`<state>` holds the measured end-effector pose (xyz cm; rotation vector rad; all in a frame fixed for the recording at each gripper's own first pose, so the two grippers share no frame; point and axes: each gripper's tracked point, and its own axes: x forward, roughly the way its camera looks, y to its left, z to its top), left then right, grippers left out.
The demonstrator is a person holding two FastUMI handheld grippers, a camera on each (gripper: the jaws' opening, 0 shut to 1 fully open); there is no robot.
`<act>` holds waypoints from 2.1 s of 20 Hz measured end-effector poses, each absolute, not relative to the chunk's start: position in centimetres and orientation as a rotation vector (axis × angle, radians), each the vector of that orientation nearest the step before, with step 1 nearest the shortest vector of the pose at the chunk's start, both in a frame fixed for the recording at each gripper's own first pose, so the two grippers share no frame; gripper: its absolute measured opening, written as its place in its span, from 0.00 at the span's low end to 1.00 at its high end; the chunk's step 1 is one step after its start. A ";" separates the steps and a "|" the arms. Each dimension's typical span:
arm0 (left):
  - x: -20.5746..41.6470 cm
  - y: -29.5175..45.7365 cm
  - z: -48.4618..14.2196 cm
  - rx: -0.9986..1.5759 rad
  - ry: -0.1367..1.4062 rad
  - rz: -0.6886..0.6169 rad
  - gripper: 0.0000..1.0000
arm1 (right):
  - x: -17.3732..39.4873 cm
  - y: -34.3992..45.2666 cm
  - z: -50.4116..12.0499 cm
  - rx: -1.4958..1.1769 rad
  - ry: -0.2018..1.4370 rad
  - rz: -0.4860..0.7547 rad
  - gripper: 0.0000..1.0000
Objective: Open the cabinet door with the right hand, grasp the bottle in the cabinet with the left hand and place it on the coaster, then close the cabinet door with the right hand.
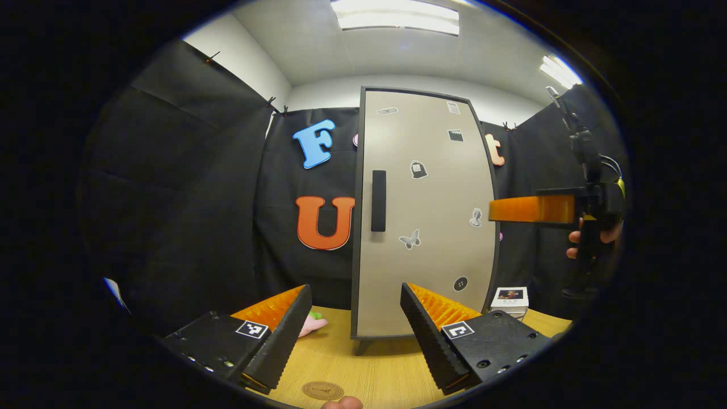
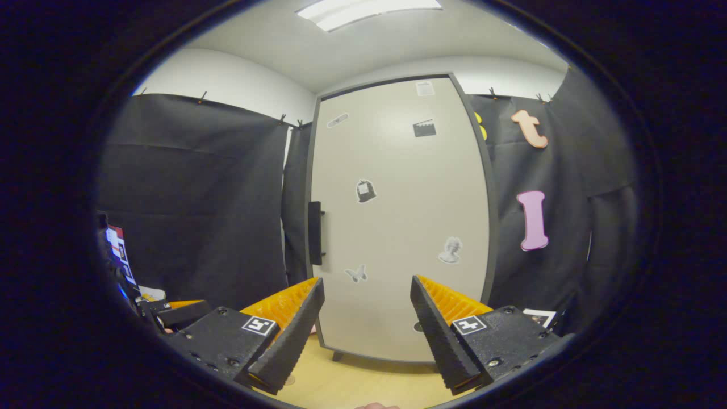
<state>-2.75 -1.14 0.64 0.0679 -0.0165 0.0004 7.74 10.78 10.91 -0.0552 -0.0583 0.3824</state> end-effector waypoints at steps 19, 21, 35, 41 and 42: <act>-4.1 -1.4 0.4 0.081 0.004 -0.001 0.95 | 21.6 25.5 12.4 -0.068 0.043 0.523 0.98; -4.1 -1.2 0.4 0.082 0.006 0.001 0.95 | 22.5 26.0 12.2 -0.068 0.054 0.514 0.98; -3.6 0.3 0.5 0.079 -0.001 0.022 0.95 | 24.6 27.1 11.9 -0.105 0.043 0.441 0.36; -3.4 0.6 0.9 0.076 -0.005 0.018 0.95 | 24.8 26.8 11.9 -0.121 0.027 0.426 0.34; -3.5 0.6 1.0 0.074 -0.004 0.015 0.95 | 24.7 26.9 11.9 -0.109 0.021 0.434 0.31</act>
